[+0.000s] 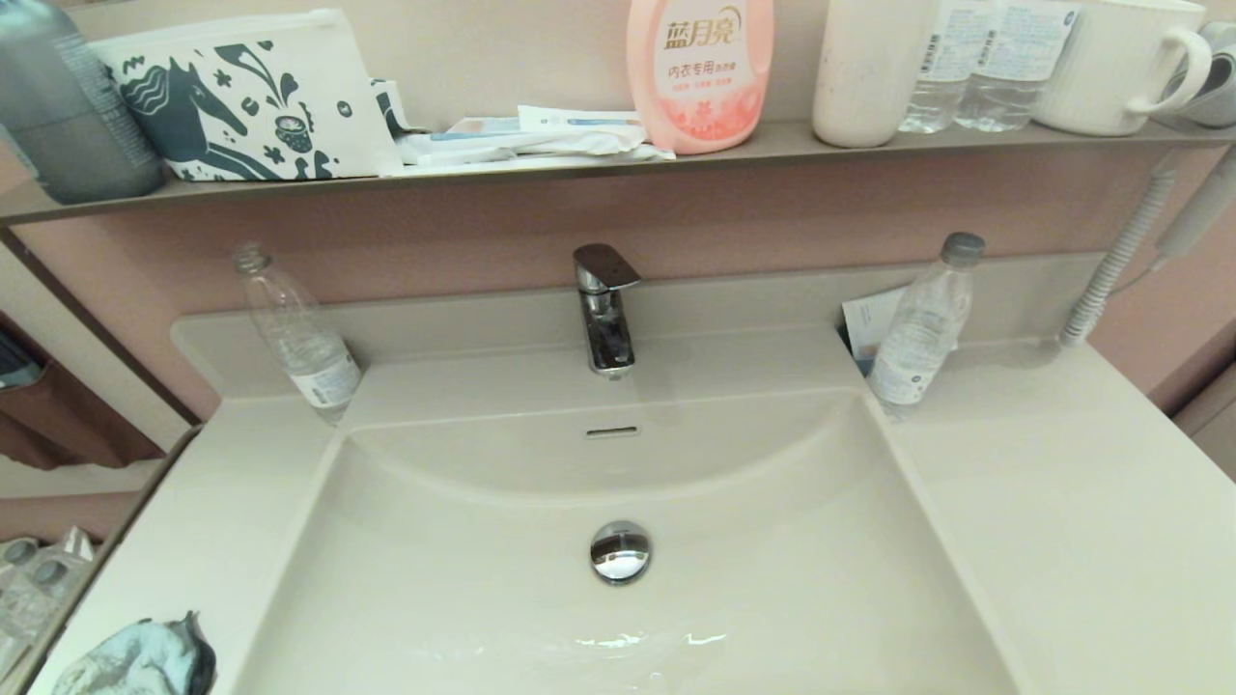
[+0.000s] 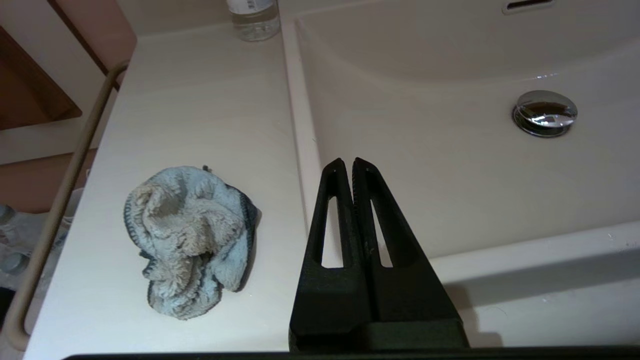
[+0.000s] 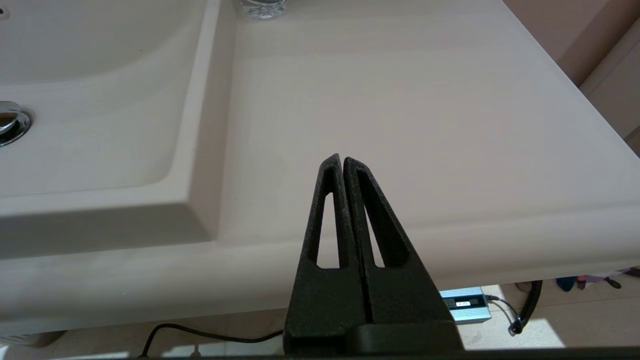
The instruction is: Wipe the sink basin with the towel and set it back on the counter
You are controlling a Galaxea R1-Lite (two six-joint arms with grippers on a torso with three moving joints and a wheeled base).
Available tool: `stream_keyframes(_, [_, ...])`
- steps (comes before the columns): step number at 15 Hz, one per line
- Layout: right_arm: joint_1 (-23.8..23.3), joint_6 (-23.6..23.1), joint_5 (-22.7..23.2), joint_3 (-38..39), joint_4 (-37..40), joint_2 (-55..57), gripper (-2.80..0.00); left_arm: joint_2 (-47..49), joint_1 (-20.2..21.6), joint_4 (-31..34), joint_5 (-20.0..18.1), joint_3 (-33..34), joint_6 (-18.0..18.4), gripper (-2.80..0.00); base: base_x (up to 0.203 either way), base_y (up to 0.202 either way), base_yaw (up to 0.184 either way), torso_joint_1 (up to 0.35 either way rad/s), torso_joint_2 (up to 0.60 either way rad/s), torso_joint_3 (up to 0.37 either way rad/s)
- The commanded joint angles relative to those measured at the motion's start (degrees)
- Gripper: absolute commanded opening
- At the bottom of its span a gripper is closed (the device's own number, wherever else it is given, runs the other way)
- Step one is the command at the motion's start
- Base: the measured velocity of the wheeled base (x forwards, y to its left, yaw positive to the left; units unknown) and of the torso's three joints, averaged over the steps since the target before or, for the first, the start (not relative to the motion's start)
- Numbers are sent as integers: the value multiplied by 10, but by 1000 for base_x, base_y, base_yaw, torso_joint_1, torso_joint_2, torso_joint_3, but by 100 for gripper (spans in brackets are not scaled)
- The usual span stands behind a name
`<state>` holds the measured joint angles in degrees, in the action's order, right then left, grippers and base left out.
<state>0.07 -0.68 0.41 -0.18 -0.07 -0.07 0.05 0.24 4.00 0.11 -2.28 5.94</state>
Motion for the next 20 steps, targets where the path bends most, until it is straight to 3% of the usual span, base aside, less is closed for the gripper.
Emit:
stream_keyframes(1, [0, 0, 0, 0, 0, 1, -280, 0, -1, 0, -3, 10, -8, -280, 0, 0, 0, 0, 0, 0])
stream_keyframes(3, [0, 0, 0, 0, 0, 1, -280, 0, -2, 0, -8, 10, -27, -280, 0, 0, 0, 0, 0, 0])
stream_keyframes(20, [0, 0, -1, 0, 2, 1, -280, 0, -1, -1, -6, 10, -28, -280, 0, 0, 0, 0, 0, 0])
